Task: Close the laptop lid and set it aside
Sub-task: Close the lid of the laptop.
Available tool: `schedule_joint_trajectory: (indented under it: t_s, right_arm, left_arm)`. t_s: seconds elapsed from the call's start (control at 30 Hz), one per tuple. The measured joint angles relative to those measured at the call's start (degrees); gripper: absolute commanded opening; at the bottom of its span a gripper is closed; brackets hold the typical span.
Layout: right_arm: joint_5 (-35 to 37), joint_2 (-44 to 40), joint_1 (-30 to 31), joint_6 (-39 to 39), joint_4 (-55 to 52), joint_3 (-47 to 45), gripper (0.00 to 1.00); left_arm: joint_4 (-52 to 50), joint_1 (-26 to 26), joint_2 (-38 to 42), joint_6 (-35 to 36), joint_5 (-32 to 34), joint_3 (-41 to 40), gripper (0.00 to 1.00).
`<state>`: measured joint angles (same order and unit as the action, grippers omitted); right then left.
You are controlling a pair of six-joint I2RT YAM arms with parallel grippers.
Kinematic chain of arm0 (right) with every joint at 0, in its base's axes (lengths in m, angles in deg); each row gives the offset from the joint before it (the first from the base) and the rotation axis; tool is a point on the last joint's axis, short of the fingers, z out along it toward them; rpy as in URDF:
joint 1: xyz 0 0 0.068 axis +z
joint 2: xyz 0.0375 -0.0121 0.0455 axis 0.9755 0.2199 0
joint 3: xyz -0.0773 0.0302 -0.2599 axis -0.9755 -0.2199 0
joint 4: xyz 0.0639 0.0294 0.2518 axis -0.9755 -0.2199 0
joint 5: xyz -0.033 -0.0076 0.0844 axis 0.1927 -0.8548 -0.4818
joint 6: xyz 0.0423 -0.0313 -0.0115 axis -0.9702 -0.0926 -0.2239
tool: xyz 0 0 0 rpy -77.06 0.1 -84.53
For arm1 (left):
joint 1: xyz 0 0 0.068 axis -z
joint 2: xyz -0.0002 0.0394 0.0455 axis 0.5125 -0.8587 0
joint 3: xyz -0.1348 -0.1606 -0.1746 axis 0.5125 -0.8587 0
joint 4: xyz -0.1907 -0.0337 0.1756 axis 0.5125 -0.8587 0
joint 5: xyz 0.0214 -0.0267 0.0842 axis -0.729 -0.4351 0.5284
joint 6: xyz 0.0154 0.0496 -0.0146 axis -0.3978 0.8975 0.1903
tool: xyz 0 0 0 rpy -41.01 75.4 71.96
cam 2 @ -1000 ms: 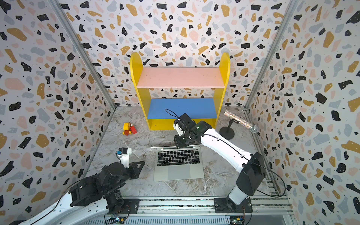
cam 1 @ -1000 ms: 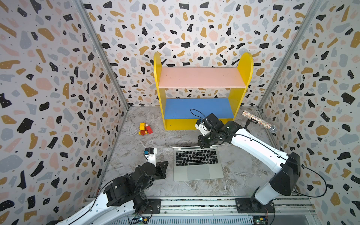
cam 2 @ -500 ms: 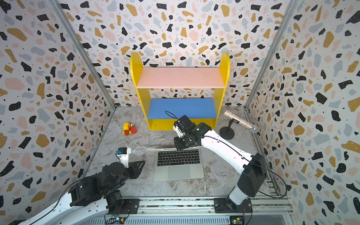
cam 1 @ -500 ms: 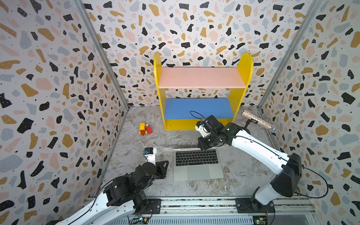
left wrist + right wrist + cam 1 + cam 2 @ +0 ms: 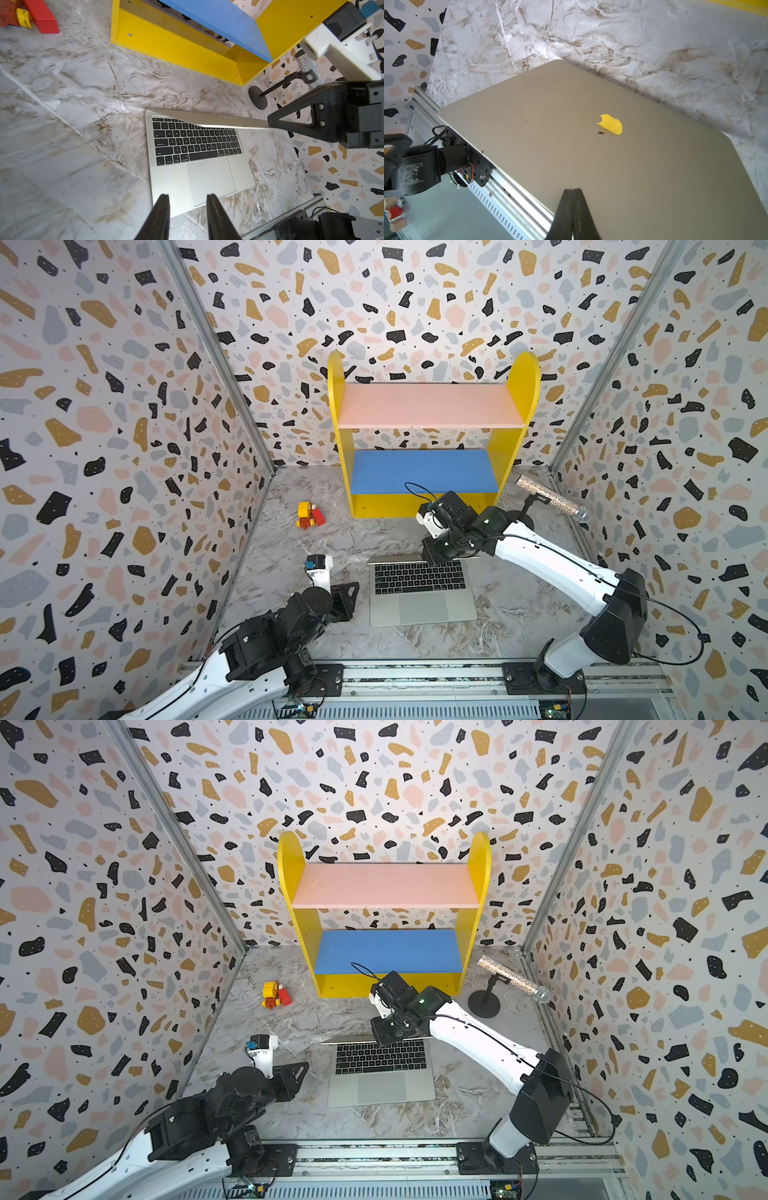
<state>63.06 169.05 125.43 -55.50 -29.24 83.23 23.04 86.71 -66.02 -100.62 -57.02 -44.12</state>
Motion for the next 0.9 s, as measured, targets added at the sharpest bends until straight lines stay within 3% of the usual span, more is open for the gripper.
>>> schedule_joint_trajectory:
  t_s: [0.9]
  right_arm:
    - [-0.5, -3.2, 1.4, -1.3, 2.4, -6.3, 0.08]
  left_arm:
    - [-0.7, 0.0, 0.5, -0.1, 1.0, 0.0, 0.32]
